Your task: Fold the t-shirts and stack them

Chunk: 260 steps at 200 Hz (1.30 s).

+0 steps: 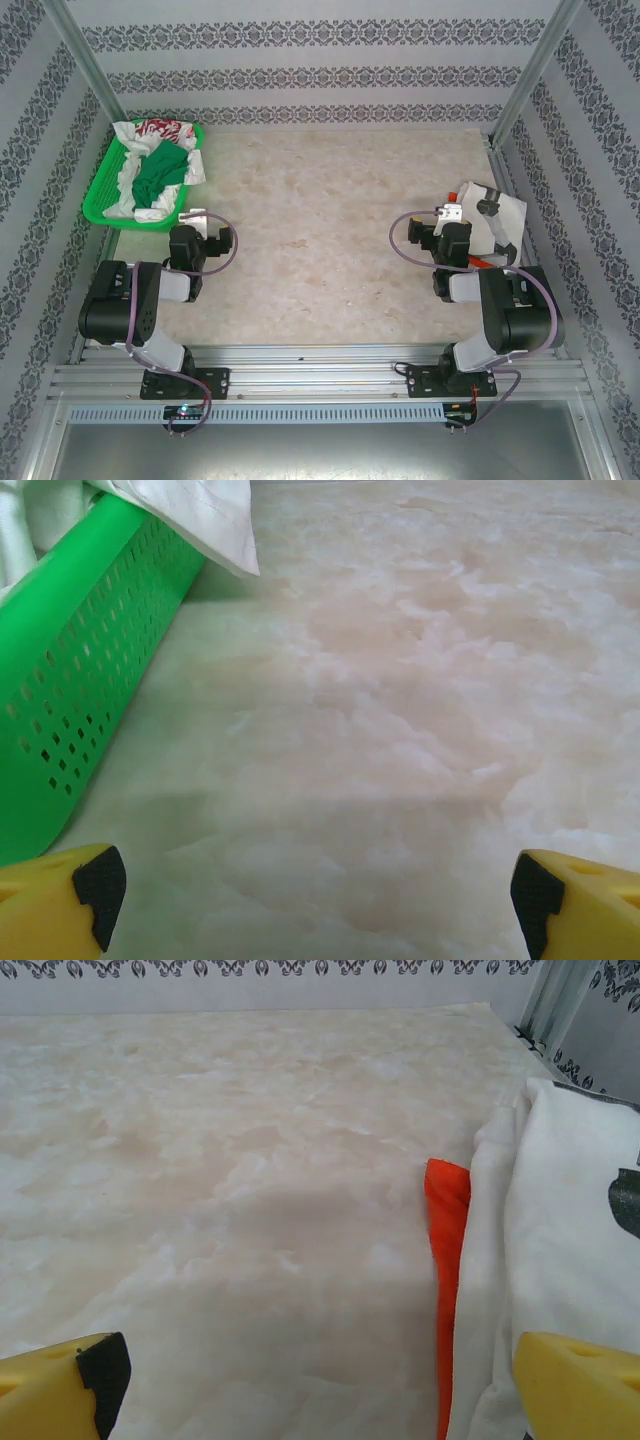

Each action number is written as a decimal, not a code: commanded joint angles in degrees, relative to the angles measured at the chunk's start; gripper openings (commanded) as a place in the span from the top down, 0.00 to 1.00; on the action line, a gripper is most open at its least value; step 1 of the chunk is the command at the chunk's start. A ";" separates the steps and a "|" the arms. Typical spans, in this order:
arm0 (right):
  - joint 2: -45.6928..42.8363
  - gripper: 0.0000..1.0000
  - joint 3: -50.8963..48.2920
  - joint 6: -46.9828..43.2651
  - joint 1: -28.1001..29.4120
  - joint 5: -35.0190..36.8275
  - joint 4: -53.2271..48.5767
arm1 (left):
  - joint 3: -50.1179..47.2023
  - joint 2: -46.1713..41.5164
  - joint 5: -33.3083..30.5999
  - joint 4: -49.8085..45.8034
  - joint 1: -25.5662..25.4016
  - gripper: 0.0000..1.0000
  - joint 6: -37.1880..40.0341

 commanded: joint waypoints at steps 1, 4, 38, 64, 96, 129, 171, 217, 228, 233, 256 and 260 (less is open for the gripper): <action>-0.52 0.02 0.98 -0.21 0.35 -0.58 1.29 | 0.79 0.01 0.84 2.20 -0.23 0.00 0.45; -0.52 0.02 0.98 -0.19 0.35 -0.57 1.29 | 0.79 0.04 0.91 2.22 -0.26 0.00 0.45; -0.53 0.02 0.98 -0.21 0.35 -0.61 1.29 | 0.79 0.02 0.85 2.22 -0.27 0.00 0.45; -0.49 0.02 0.98 -0.16 0.34 -0.61 1.20 | 0.79 0.01 0.92 2.19 -0.27 0.00 0.39; -0.51 0.02 0.98 -0.18 0.39 -0.61 1.20 | 0.79 0.02 0.88 2.23 -0.27 0.00 0.43; -0.97 0.02 0.54 -0.47 0.24 -2.22 1.81 | 0.58 0.01 0.71 2.67 -0.25 0.00 0.29; -8.47 0.02 -0.60 -1.02 0.43 -2.67 -1.77 | -1.81 -6.82 -1.01 1.19 -0.27 0.00 -0.14; -19.54 0.02 1.92 -2.65 3.35 -2.65 -16.75 | 2.04 -19.97 -3.22 -13.45 -0.23 0.00 -3.85; -21.36 0.02 3.28 -3.73 5.17 -2.27 -19.48 | 3.84 -22.49 -4.15 -17.85 -0.23 0.00 -5.76; -22.10 0.02 3.97 -4.17 6.12 -2.14 -20.69 | 4.90 -23.56 -4.93 -20.01 -0.27 0.00 -6.77; -24.15 0.02 7.64 -5.48 11.12 -2.01 -25.18 | 10.95 -26.40 -13.40 -31.41 -0.14 0.00 -16.35; -24.22 0.02 8.05 -5.82 12.34 -2.02 -25.38 | 12.07 -26.46 -14.44 -32.96 0.03 0.00 -17.56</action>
